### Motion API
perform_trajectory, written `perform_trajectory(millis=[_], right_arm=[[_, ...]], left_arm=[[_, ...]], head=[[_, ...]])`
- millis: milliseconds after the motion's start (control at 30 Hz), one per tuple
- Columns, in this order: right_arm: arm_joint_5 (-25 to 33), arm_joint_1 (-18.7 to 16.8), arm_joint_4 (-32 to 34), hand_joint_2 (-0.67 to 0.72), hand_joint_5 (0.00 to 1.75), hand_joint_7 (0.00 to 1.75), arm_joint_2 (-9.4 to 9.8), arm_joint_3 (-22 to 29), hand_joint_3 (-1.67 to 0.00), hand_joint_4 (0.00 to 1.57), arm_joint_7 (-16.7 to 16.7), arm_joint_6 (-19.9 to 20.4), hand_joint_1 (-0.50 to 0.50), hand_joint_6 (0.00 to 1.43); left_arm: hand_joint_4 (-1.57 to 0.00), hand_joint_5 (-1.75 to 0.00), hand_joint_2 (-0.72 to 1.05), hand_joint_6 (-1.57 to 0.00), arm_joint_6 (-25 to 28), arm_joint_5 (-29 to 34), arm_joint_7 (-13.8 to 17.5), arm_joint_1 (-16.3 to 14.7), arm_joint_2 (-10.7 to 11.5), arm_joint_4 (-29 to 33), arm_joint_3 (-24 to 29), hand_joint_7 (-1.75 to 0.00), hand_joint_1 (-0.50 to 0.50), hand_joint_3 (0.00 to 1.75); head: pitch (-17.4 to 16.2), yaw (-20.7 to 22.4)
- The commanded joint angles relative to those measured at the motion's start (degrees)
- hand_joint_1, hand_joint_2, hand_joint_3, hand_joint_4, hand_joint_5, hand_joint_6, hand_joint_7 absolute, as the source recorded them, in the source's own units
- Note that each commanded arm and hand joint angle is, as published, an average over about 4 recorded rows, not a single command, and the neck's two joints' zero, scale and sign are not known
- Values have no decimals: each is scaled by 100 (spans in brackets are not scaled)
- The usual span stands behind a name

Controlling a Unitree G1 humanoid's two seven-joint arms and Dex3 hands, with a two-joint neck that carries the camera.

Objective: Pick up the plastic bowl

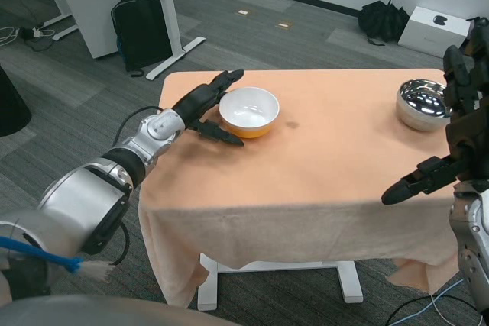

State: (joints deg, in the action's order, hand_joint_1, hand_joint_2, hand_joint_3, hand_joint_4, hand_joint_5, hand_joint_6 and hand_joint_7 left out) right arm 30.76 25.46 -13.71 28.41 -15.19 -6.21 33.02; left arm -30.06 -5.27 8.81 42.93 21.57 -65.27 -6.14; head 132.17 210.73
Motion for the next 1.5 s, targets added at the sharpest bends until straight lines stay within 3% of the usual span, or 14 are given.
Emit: perform_trajectory(millis=[33,233,400,500,600,633,733,833,933,1067,1167,1400,1500], right_arm=[[35,-76,-62,53,0,0,7,34,0,0,6,104,-50,0],[40,-76,-62,53,0,0,7,34,0,0,1,122,-50,0],[53,-76,-62,53,0,0,-2,43,0,0,-3,148,-50,0],[60,-85,-62,53,0,0,-2,43,0,0,-10,161,-50,0],[62,-102,-62,53,0,0,-2,47,0,0,-16,174,-50,0],[66,-109,-62,53,0,0,-2,49,0,0,-19,179,-50,0],[84,-120,-62,53,0,0,-2,51,0,0,-21,192,-50,0],[93,-124,-57,53,0,0,-2,47,0,0,-21,201,-50,0],[101,-135,-53,53,0,0,-2,49,0,0,-21,210,-50,0],[119,-138,-53,53,0,0,-2,51,0,0,-30,221,-50,0],[126,-142,-53,53,0,0,-2,51,0,0,-30,225,-50,0],[134,-173,-53,53,0,0,-2,51,0,0,-38,249,-50,0],[141,-173,-53,53,0,0,-2,51,0,0,-38,251,-50,0]], left_arm=[[0,-62,72,-13,105,-117,-82,51,-21,-48,-65,-19,-50,9],[0,-67,105,-69,189,-343,-99,75,-30,-48,-94,-63,-50,17],[-9,-95,105,-120,206,-506,-104,80,-39,-48,-107,-131,-50,24],[-38,-131,105,-130,211,-528,-99,75,-43,-48,-107,-152,-50,28],[-100,-169,105,-135,224,-528,-95,75,-39,-48,-107,-166,-50,35],[-120,-175,105,-137,250,-525,-86,75,-41,-41,-107,-168,-50,37],[-148,-175,105,-141,325,-510,-60,75,-43,-12,-107,-173,-50,52],[-157,-175,105,-139,351,-475,-42,75,-43,5,-107,-175,-50,65],[-157,-175,103,-137,428,-400,22,75,-41,69,-103,-173,-50,85],[-157,-175,96,-135,481,-328,66,84,-32,141,-105,-168,-50,129],[-157,-175,96,-139,483,-286,94,80,-35,174,-107,-168,-50,140],[-157,-175,87,-144,498,-103,272,113,-2,214,-107,-168,-50,140],[-157,-175,87,-146,518,-92,307,124,7,236,-107,-164,-48,153]], head=[[0,0],[-17,-9],[-27,-16],[-36,-24],[-34,-25],[-34,-24],[-40,-32],[-48,-34],[-57,-30],[-59,-45],[-65,-53],[-76,-74],[-79,-83]])
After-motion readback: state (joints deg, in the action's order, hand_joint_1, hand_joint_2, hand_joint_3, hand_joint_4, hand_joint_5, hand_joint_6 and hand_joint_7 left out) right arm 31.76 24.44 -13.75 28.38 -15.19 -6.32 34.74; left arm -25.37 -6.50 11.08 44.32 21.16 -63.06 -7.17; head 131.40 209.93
